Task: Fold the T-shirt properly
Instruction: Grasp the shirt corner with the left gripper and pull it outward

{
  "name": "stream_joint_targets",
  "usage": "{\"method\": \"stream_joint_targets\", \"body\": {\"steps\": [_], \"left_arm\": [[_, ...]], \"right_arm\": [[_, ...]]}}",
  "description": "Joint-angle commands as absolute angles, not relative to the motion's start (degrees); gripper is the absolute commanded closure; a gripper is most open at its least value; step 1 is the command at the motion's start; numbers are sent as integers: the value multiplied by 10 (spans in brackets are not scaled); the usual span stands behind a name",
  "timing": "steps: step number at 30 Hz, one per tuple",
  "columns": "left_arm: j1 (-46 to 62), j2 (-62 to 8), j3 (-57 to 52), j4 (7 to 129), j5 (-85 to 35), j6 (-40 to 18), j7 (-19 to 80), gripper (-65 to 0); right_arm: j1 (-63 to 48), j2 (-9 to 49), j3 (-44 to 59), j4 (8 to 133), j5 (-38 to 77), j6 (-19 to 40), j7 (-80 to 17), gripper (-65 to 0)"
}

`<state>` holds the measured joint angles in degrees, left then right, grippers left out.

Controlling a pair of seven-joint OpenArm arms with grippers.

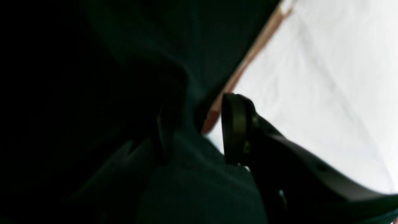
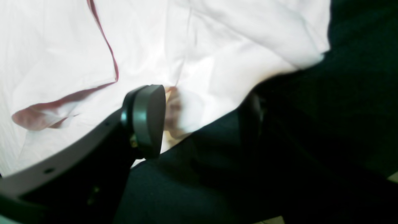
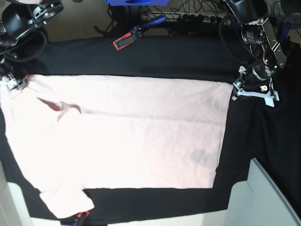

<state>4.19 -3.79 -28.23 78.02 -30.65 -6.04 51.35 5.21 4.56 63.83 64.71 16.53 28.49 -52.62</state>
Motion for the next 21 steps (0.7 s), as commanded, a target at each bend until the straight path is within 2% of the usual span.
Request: {"method": "stream_joint_targets", "body": {"steps": [1, 7, 12, 14, 21], "left_arm": [[32, -43, -283, 778, -312, -63, 510, -250], [13, -44, -267, 718, -311, -63, 509, -250], [19, -66, -167, 673, -311, -63, 422, -249], [19, -67, -145, 661, -312, -63, 415, -249], [59, -53, -147, 691, -315, -61, 418, -247]], "right_arm": [[57, 55, 637, 656, 175, 289, -522, -344], [57, 54, 637, 656, 175, 289, -522, -344], [57, 54, 637, 656, 175, 289, -522, -344], [57, 54, 637, 656, 175, 289, -522, -344], [57, 57, 637, 656, 175, 289, -522, -344]]}}
